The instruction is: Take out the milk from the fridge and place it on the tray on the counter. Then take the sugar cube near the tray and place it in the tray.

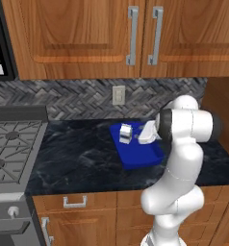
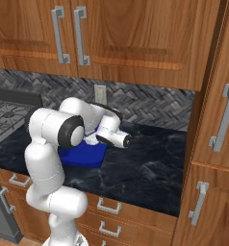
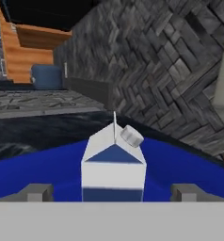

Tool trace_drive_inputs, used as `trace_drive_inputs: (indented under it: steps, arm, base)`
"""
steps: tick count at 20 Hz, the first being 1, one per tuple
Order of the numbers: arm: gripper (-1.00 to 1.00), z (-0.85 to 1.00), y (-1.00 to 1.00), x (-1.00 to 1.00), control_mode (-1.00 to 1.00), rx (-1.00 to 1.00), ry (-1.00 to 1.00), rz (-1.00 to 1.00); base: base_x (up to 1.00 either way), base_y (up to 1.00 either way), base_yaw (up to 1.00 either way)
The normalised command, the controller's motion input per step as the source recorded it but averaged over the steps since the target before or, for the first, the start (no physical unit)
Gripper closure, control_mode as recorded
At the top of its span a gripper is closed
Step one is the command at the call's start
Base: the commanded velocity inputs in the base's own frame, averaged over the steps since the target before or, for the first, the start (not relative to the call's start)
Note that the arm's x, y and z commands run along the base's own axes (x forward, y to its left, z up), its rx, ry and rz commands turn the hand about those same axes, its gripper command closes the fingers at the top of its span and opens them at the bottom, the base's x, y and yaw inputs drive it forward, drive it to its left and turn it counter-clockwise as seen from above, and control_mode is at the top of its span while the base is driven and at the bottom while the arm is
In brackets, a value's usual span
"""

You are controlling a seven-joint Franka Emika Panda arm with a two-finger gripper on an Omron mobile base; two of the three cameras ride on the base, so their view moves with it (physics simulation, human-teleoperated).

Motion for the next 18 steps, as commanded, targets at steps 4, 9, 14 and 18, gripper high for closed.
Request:
trace_drive_inputs:
  steps: [4, 9, 14, 18]
  arm:
    - [-1.00, 0.31, -0.02, -0.33, -1.00, 0.00, -0.19, -0.02]
    - [-1.00, 0.39, -0.43, -0.27, -1.00, 0.03, -0.03, -0.02]
    - [-1.00, 0.51, -0.57, -0.37, -1.00, 0.05, -0.08, -0.02]
    - [-1.00, 0.34, -0.34, -0.35, -1.00, 0.02, -0.02, -0.03]
  base:
    - [0.00, 0.00, 0.00]
    - [0.00, 0.00, 0.00]
    - [0.00, 0.00, 0.00]
    - [0.00, 0.00, 0.00]
